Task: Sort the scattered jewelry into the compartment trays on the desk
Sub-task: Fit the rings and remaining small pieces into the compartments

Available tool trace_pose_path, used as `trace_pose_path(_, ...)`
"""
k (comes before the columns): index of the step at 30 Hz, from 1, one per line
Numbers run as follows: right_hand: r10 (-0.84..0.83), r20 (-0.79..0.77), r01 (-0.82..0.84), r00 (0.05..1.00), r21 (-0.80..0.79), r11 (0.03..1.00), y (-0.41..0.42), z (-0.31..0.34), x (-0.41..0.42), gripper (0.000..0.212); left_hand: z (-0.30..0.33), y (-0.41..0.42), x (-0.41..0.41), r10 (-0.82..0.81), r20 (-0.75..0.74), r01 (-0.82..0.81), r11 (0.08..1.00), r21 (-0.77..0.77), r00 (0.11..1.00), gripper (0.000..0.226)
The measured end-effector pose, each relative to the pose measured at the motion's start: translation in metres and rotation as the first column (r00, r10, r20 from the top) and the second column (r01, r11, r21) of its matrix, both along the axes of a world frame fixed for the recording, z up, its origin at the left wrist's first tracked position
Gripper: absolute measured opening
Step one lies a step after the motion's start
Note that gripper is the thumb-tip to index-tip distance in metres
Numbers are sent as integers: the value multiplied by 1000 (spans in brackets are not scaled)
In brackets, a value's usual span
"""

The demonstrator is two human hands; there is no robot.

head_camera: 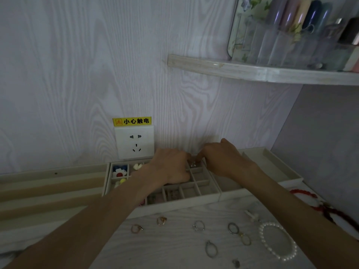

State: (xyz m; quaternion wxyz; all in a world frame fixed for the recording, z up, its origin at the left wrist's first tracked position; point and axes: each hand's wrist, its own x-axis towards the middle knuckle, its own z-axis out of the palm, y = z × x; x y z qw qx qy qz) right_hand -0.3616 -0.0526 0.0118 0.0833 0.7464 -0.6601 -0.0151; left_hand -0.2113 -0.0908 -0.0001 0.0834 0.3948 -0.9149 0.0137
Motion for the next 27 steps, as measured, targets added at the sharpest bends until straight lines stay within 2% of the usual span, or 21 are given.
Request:
trace_pose_path(8, -14, 64, 17, 998, -46, 999, 55, 25, -4, 33, 26, 36, 34, 56, -95, -52, 998, 36, 994, 41)
trace_pose_path(14, 0, 221, -17, 975, 77, 997, 129, 20, 7, 24, 28, 94, 71, 69, -153, -54, 994, 98, 986, 30)
trace_pose_path(17, -13, 242, -33, 970, 184, 982, 153, 8, 11, 22, 16, 117, 82, 62, -109, -40, 981, 191, 992, 28)
trace_pose_path(19, -12, 280, -49, 960, 210, 977, 164, 1, 8, 22, 6, 129, 87, 56, -144, -16, 965, 263, 988, 27)
trace_pose_path(21, -38, 328, -31, 944, 203, 979, 176, -6, 7, 22, -4, 140, 87, 24, -180, 33, 952, 304, 983, 30)
trace_pose_path(23, -58, 381, -10, 923, 175, 985, 189, -15, 8, 26, -14, 151, 83, -53, -177, 99, 961, 258, 983, 38)
trace_pose_path(27, -53, 428, 53, 902, 10, 999, 204, -31, 16, 20, -28, 169, 69, -139, -191, 179, 961, 212, 972, 43)
